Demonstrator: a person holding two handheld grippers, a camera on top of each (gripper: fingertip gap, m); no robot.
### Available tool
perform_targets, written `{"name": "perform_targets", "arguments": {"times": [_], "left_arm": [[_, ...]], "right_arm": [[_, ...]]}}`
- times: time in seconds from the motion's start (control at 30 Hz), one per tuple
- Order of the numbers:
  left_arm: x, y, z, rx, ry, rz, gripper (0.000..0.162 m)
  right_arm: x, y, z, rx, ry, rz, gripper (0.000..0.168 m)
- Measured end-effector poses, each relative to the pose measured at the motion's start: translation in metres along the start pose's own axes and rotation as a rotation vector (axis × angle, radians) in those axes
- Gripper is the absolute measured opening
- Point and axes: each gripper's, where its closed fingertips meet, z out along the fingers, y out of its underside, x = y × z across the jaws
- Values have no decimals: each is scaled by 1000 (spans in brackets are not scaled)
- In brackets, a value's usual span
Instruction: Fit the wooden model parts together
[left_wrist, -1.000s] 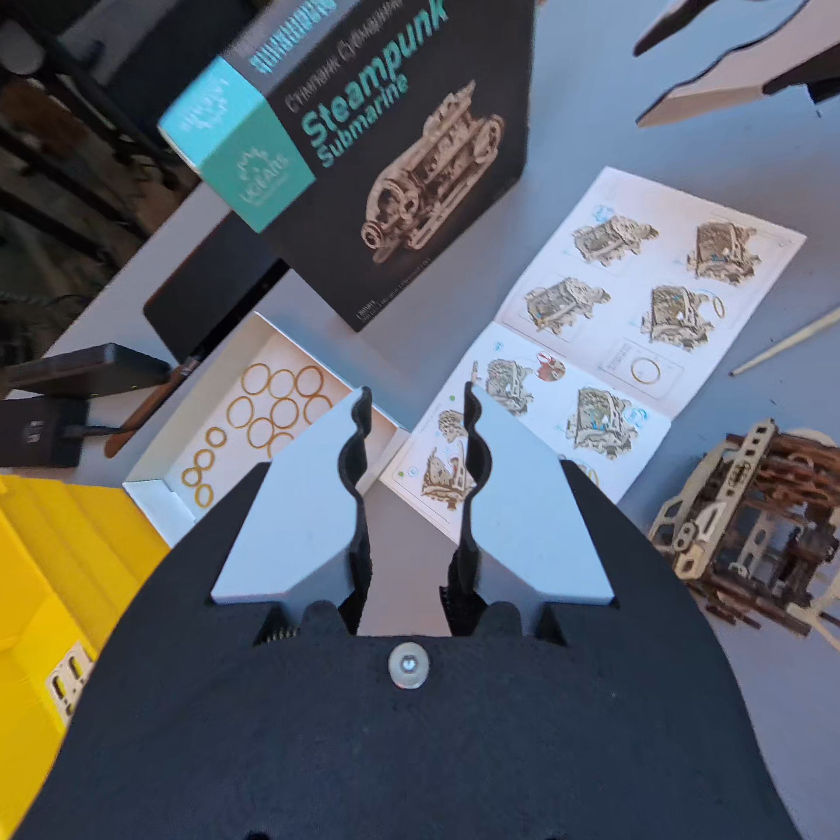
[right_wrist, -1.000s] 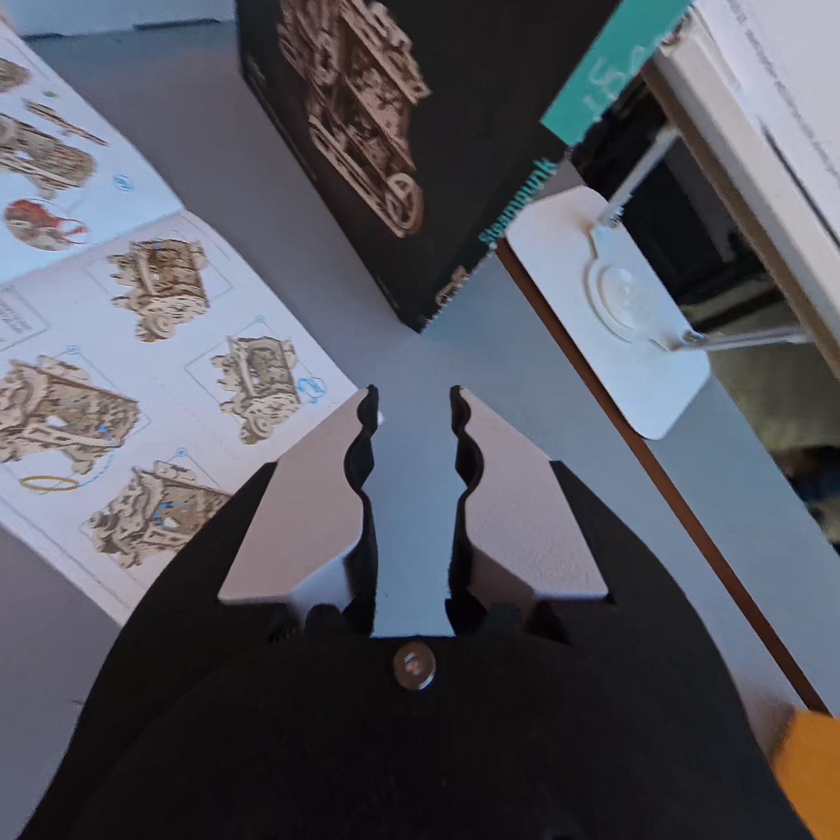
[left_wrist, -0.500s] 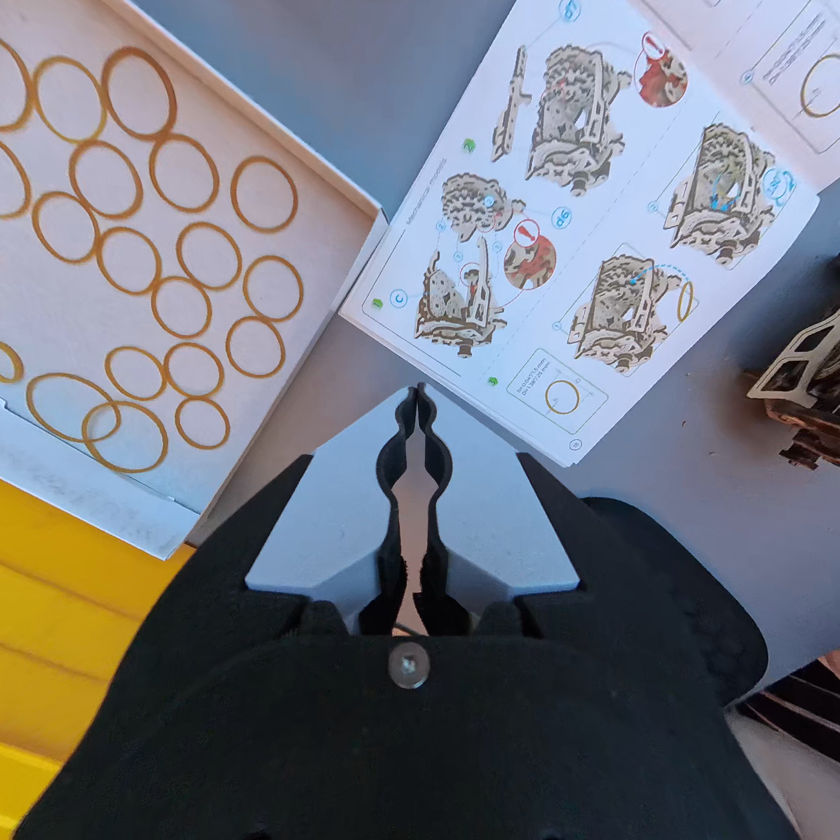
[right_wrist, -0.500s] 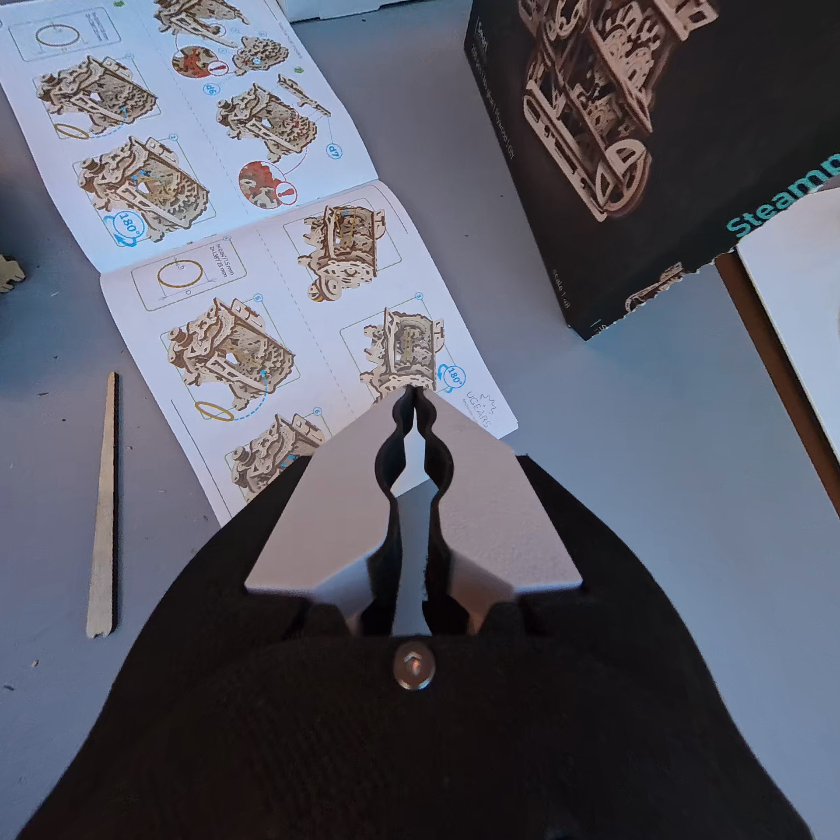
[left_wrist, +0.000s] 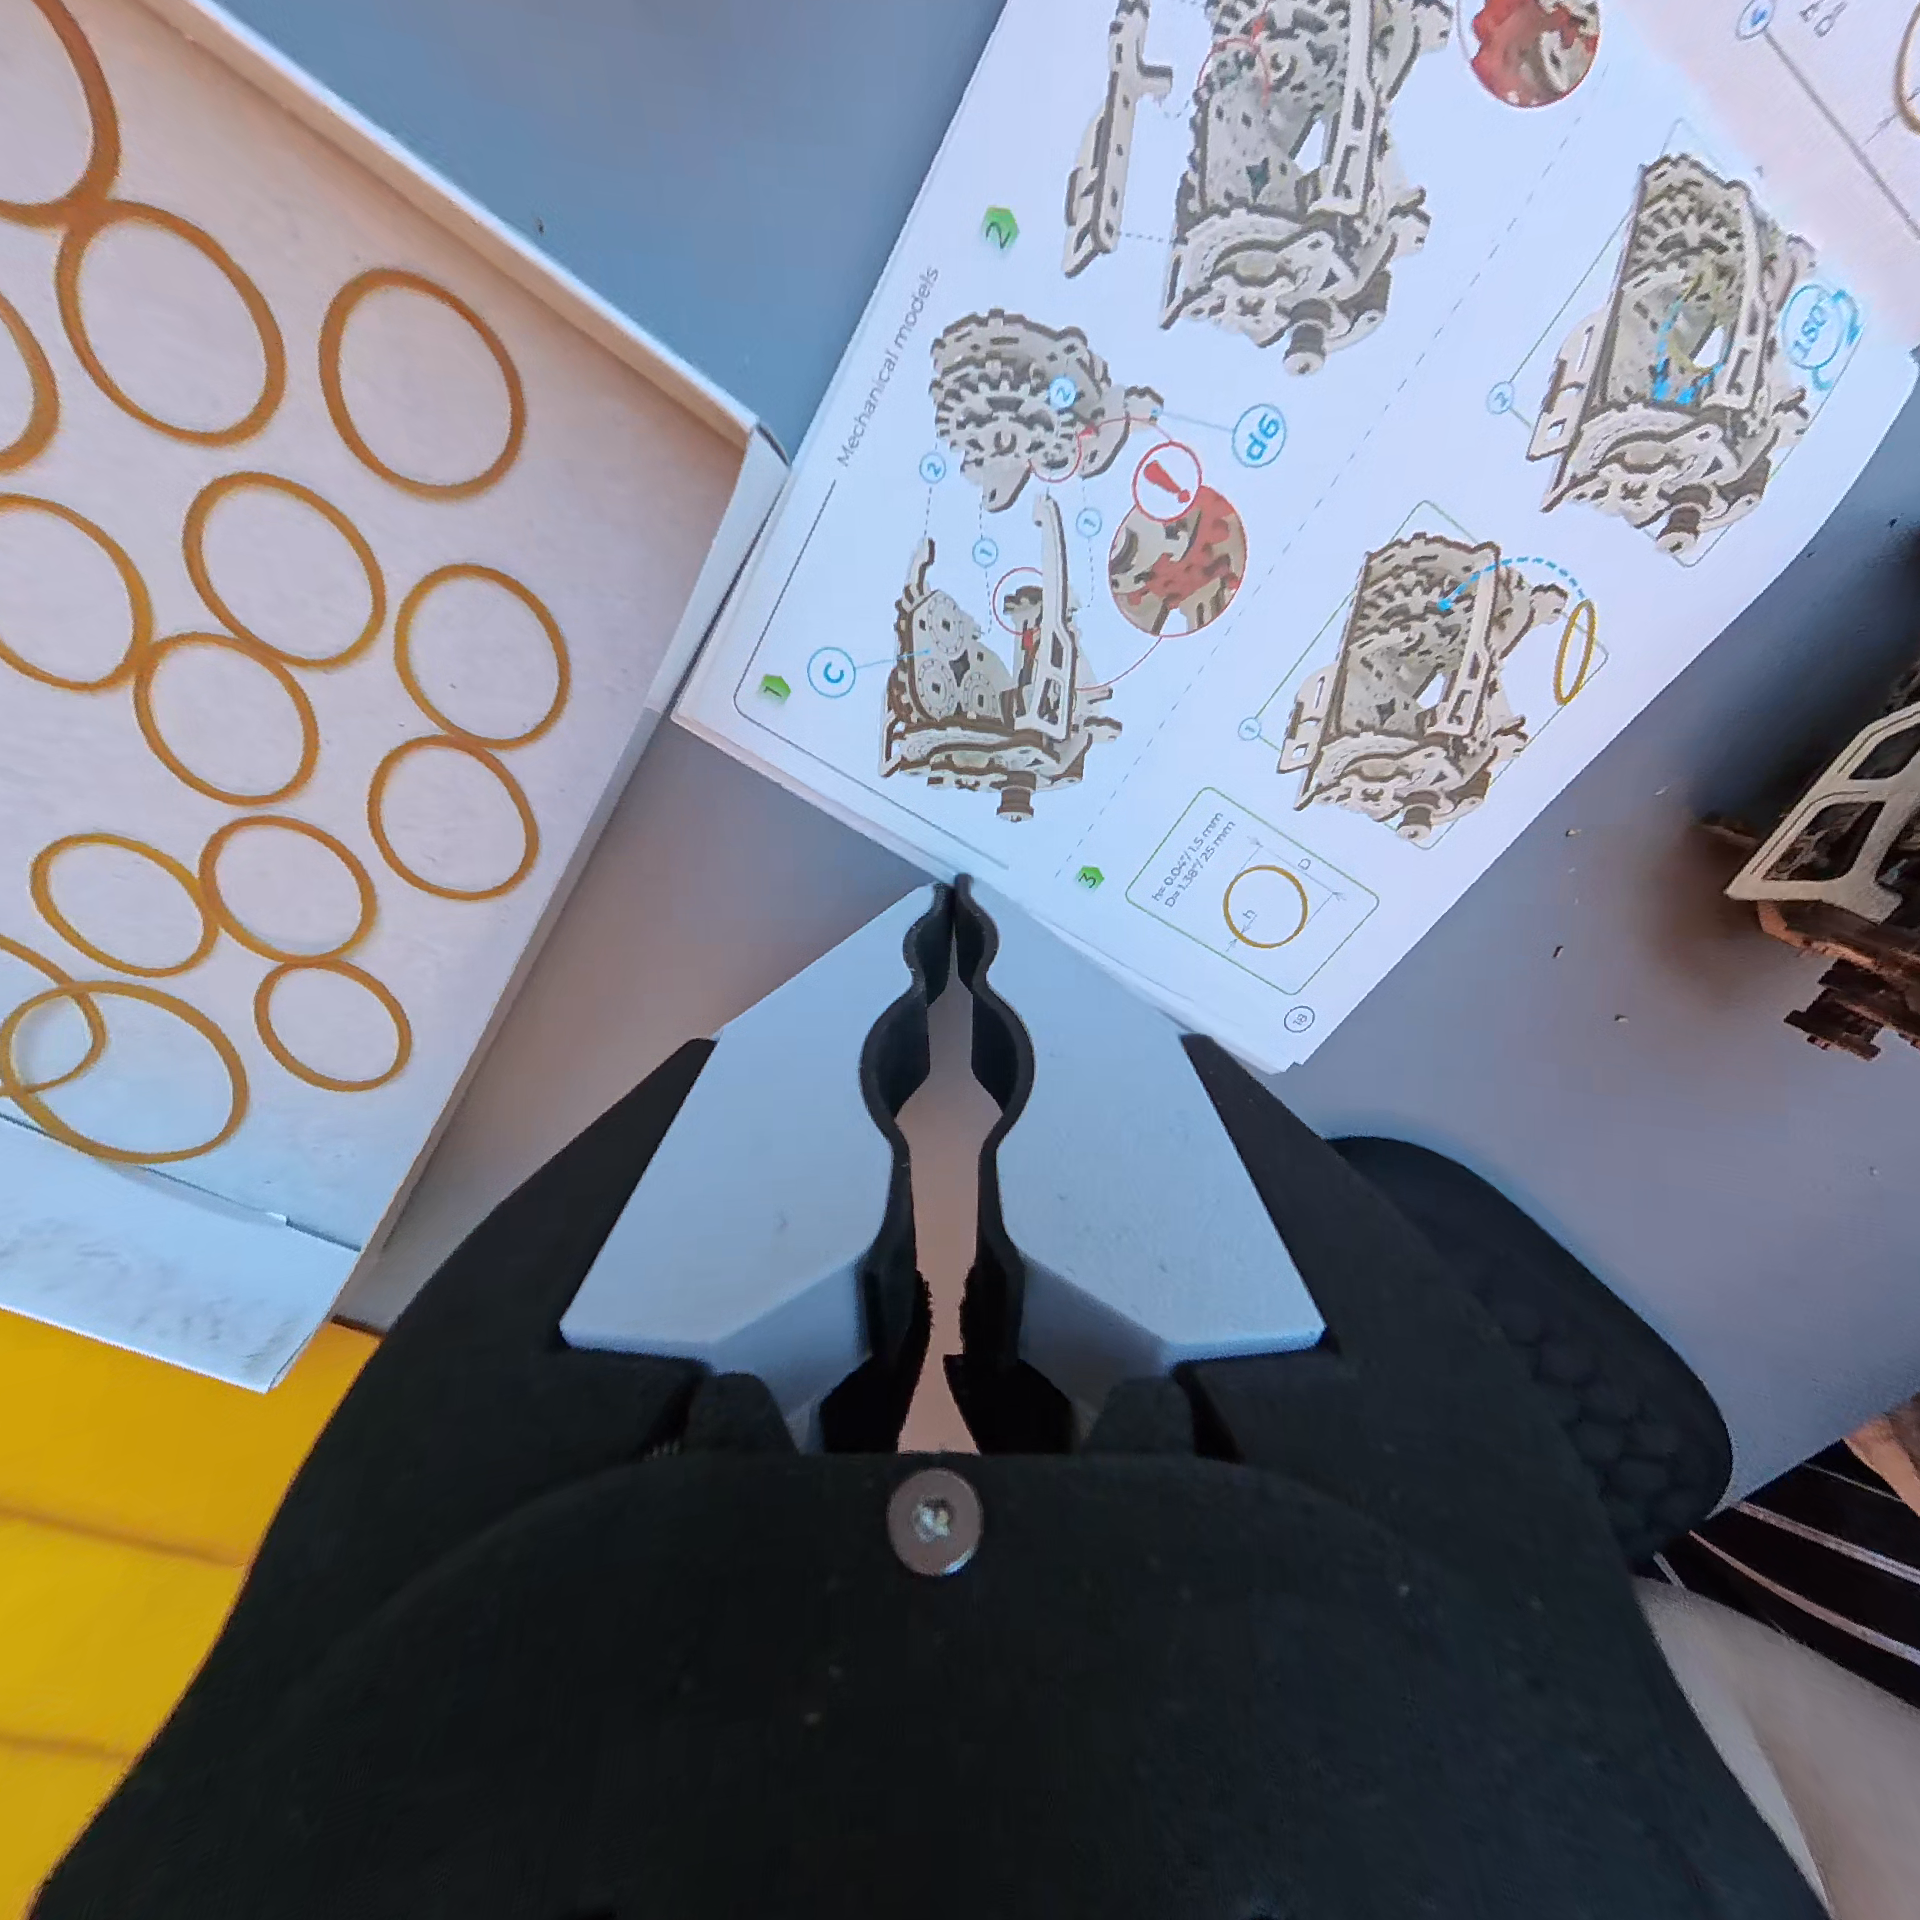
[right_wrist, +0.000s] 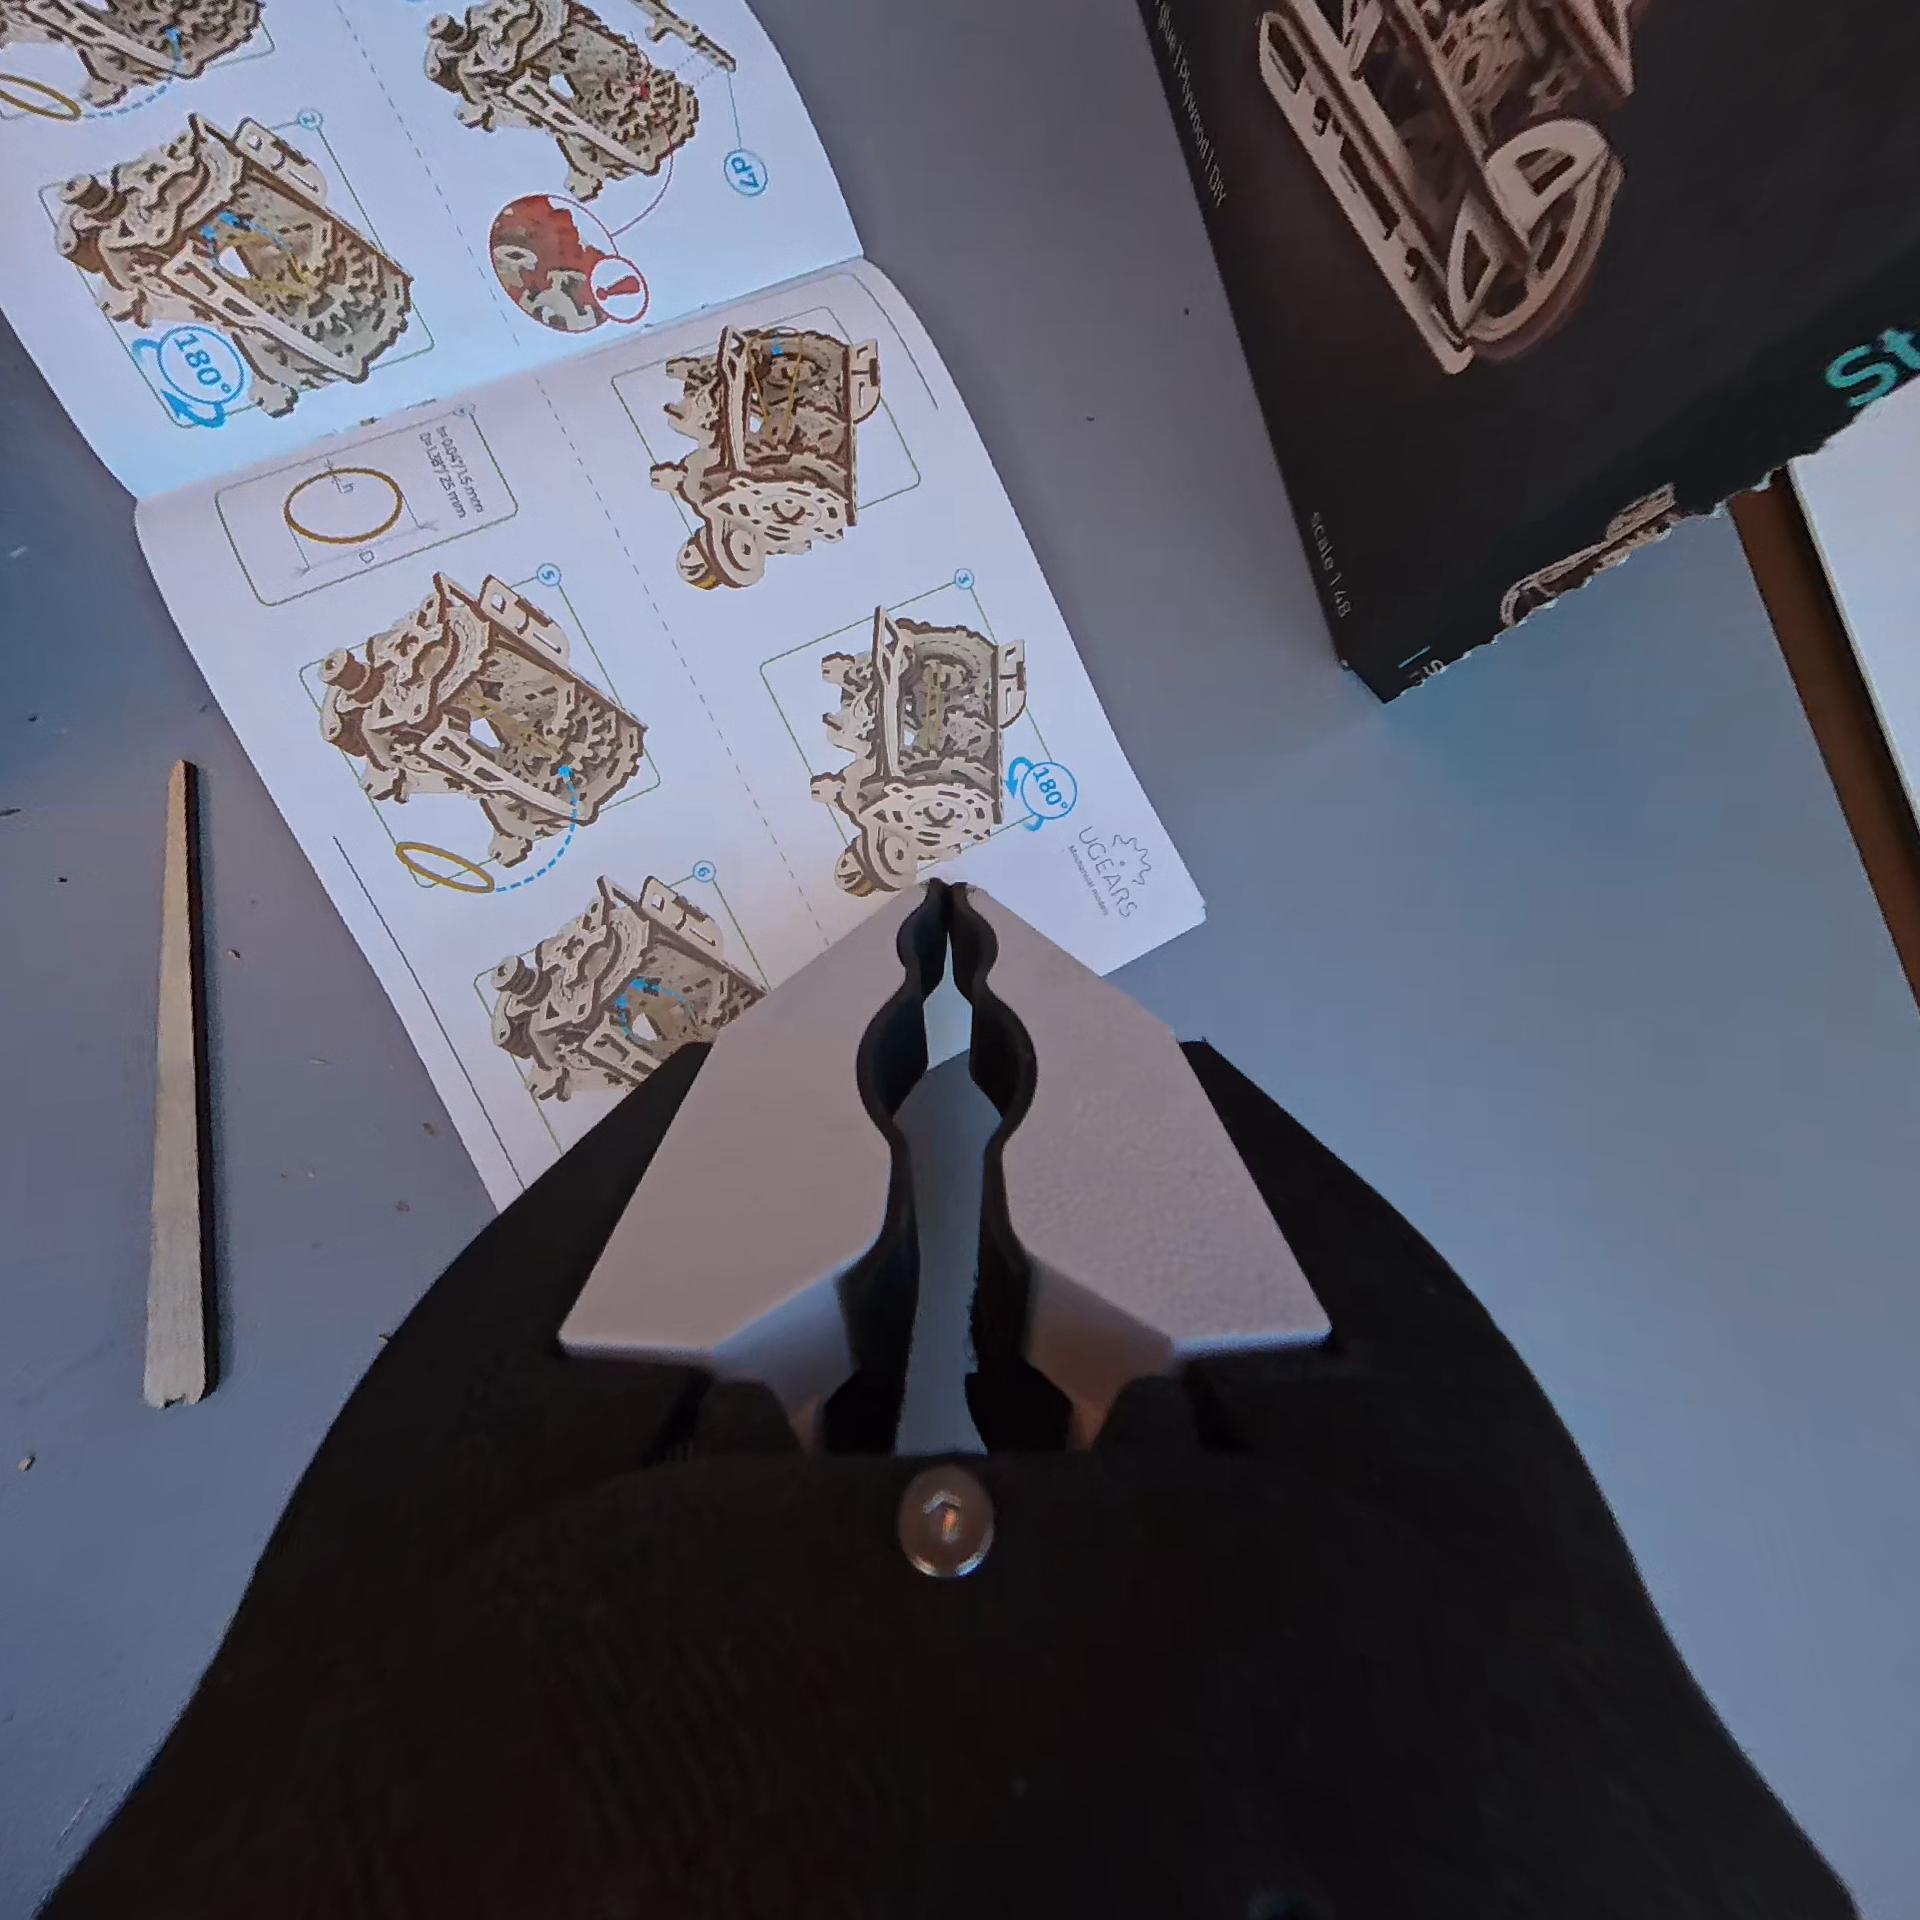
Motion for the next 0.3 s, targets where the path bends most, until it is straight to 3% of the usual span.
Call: {"name": "perform_targets", "arguments": {"times": [0.3], "left_arm": [[8, -10, 3, 19, 1, 38, 0]], "right_arm": [[9, 8, -3, -27, 31, -6, 0]]}}
